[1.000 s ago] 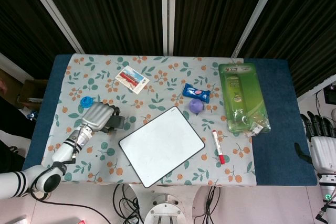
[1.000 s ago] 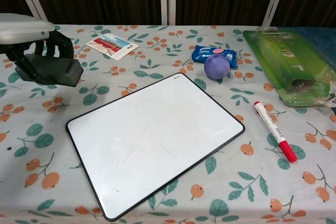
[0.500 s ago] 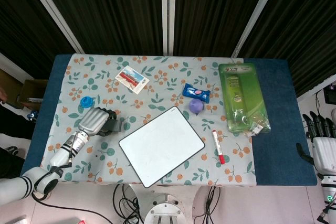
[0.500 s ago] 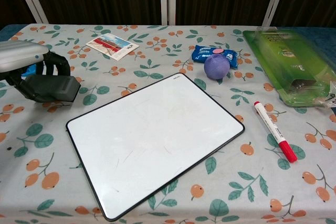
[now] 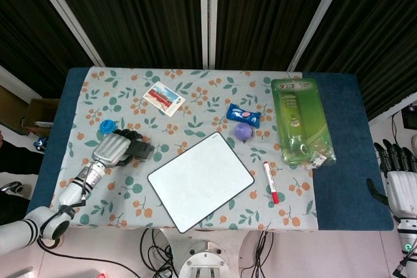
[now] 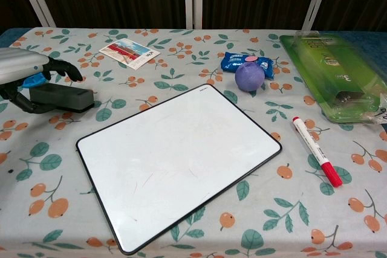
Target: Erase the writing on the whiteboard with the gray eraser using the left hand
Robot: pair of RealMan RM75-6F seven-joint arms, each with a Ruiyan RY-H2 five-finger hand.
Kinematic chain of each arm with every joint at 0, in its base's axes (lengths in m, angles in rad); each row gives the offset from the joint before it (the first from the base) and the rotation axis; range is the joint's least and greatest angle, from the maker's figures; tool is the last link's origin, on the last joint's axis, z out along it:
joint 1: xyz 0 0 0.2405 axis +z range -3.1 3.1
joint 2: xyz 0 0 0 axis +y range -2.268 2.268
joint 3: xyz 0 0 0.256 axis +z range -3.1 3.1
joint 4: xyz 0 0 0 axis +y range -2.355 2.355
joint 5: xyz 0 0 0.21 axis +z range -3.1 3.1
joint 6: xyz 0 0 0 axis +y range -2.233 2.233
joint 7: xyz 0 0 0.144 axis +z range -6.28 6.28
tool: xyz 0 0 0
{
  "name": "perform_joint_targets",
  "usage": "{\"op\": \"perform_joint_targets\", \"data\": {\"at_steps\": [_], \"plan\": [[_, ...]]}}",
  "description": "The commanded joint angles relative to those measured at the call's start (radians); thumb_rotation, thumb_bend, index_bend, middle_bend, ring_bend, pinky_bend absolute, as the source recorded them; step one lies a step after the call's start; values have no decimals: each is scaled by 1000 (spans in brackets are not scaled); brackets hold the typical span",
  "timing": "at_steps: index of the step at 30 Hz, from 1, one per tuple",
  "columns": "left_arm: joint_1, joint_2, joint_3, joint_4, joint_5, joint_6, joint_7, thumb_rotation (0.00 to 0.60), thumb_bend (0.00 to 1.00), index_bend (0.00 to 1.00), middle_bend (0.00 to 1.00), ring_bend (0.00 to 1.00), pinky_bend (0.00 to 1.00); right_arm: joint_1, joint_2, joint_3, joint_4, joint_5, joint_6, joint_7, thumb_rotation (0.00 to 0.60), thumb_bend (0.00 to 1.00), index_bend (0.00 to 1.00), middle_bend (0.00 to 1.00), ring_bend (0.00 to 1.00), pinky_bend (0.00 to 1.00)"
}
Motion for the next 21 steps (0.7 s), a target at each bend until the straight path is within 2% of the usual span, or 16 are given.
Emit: {"op": "perform_joint_targets", "data": {"at_steps": [1,5,10,12,14,17,21], "plan": [[12,23,-9,-30,-4,14,22,600,275,114,116,109,213,-3,2,1,-2,2,3,4,600,268,0,0,0,0],[53,89,-17,-113,1,93,64,600,245,83,80,80,194,-8,5,5,-1,1,17,14,600,268,0,0,0,0],[175,187,-29,-228,-8,301,126,599,175,74,65,68,185,-17,11,7,10,5,28,33,600,267,0,0,0,0],[234,233,-19,-269,-16,369,138,552,156,74,65,67,182,-19,13,6,21,10,25,41,600,267,0,0,0,0],[290,268,-9,-291,-29,426,150,510,152,74,65,66,180,-21,11,6,37,16,20,48,600,266,0,0,0,0],[368,291,5,-297,-51,497,155,506,152,75,72,66,179,-21,6,6,56,25,11,56,600,265,0,0,0,0],[436,299,24,-292,-54,529,104,507,152,78,81,66,179,-18,4,5,66,38,-8,52,600,264,0,0,0,0]]}}
